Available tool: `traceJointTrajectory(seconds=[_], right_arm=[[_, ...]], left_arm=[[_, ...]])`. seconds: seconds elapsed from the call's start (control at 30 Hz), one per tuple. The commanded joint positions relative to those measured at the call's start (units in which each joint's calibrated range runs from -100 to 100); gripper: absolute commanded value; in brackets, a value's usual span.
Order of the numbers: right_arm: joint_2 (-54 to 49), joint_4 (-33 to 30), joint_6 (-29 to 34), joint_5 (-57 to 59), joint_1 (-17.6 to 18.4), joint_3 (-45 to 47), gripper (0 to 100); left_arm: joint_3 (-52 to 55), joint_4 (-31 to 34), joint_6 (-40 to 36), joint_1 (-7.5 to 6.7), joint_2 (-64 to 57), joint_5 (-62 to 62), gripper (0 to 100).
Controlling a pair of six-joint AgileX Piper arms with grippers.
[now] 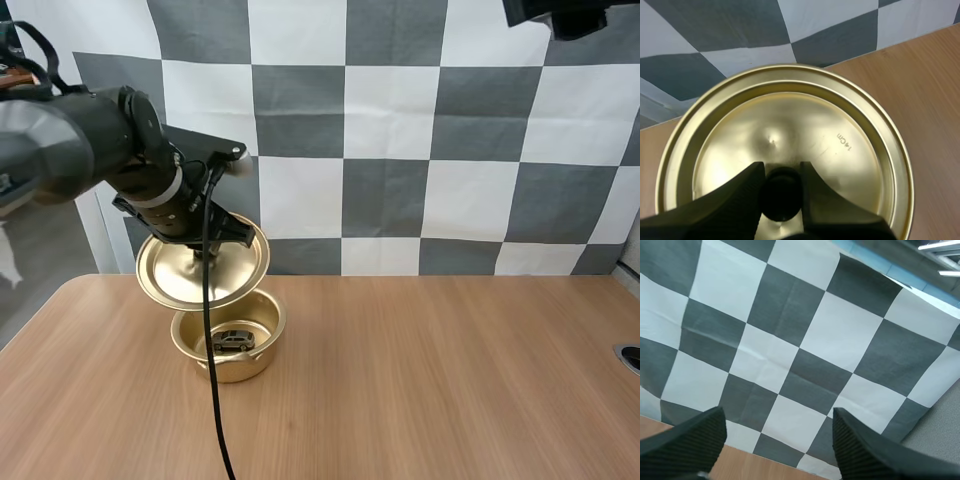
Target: Open the pot, put the car inside, and close it
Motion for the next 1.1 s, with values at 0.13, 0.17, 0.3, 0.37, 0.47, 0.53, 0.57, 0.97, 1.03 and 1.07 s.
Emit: traceJointTrajectory(seconds=[0.13,0.17,0.3,0.37,0.47,0.53,0.57,0.97,1.03,1.07], right_arm=[[-0.52,0.68,0.32,1.22,0.01,0.01,100],[-0.52,0.68,0.32,1.22,0.01,0.01,100],[-0.52,0.68,0.32,1.22,0.01,0.01,100],[-0.52,0.68,0.32,1.22,0.01,0.01,100],[-0.52,0.68,0.32,1.22,0.01,0.01,100],[-0.52,0.68,0.32,1.22,0.01,0.01,100],[-0.52,0.68,0.32,1.22,0.01,0.01,100],[-0.52,0.68,0.32,1.22,0.01,0.01,100],[-0.52,0.68,0.32,1.22,0.01,0.01,100],[-0.52,0.68,0.32,1.22,0.01,0.01,100]], left_arm=[[0.02,-4.64,2.52,0.04,4.32,0.13,0],[0.02,-4.93,2.52,0.04,5.01,-0.24,0],[0.02,-4.93,2.52,0.04,8.06,-2.06,0],[0.02,-4.93,2.52,0.04,9.89,-2.02,0],[0.02,-4.93,2.52,0.04,12.36,-2.41,0],[0.02,-4.93,2.52,0.04,13.93,-2.56,0],[0.02,-4.93,2.52,0.04,14.55,-2.56,0],[0.02,-4.71,2.52,0.04,19.89,-3.68,0],[0.02,-4.63,2.52,0.04,20.68,-3.68,0],[0.02,-4.59,2.52,0.04,21.0,-3.68,0]])
